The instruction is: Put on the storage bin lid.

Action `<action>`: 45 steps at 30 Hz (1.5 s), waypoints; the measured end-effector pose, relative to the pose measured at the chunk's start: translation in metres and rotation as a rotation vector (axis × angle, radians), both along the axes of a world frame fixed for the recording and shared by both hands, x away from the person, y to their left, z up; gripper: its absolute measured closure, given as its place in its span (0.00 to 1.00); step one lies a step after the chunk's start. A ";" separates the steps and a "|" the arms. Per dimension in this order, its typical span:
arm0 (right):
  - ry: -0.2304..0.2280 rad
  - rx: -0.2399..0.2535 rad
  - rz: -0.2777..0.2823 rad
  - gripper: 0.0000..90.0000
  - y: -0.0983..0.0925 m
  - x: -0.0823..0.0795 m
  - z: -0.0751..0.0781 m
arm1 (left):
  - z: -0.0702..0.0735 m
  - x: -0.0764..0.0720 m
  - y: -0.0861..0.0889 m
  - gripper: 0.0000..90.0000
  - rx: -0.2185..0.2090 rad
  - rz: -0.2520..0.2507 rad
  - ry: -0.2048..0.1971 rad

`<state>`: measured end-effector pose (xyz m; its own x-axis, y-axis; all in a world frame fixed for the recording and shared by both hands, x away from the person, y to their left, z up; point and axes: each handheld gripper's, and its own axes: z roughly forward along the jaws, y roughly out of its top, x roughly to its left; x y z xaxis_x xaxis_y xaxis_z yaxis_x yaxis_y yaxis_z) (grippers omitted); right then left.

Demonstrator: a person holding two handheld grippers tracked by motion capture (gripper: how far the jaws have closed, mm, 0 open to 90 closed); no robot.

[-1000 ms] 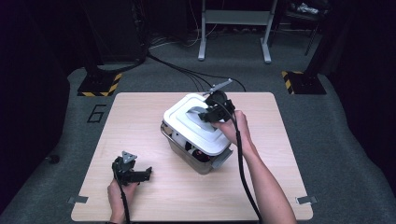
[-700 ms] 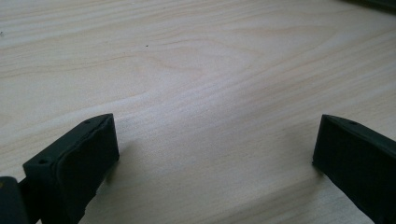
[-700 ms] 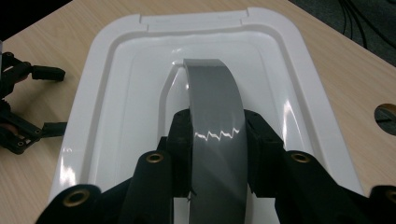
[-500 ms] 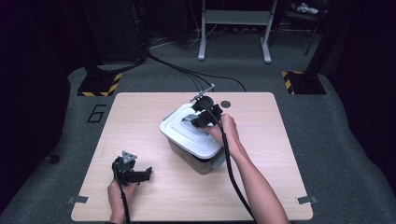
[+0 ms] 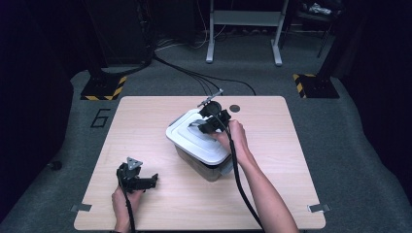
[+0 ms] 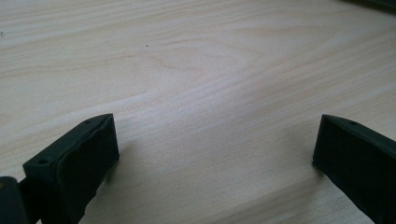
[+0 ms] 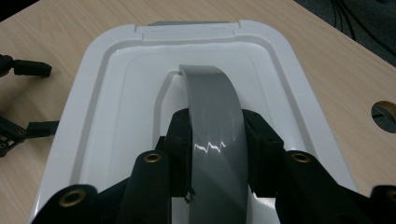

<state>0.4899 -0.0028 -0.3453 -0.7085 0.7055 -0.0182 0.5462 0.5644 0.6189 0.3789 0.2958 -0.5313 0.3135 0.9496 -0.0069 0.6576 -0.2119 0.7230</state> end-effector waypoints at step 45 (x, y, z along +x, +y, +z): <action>-0.113 0.234 -0.247 0.00 -0.193 -0.094 -0.063 | 0.000 0.000 0.000 0.00 0.001 0.000 0.000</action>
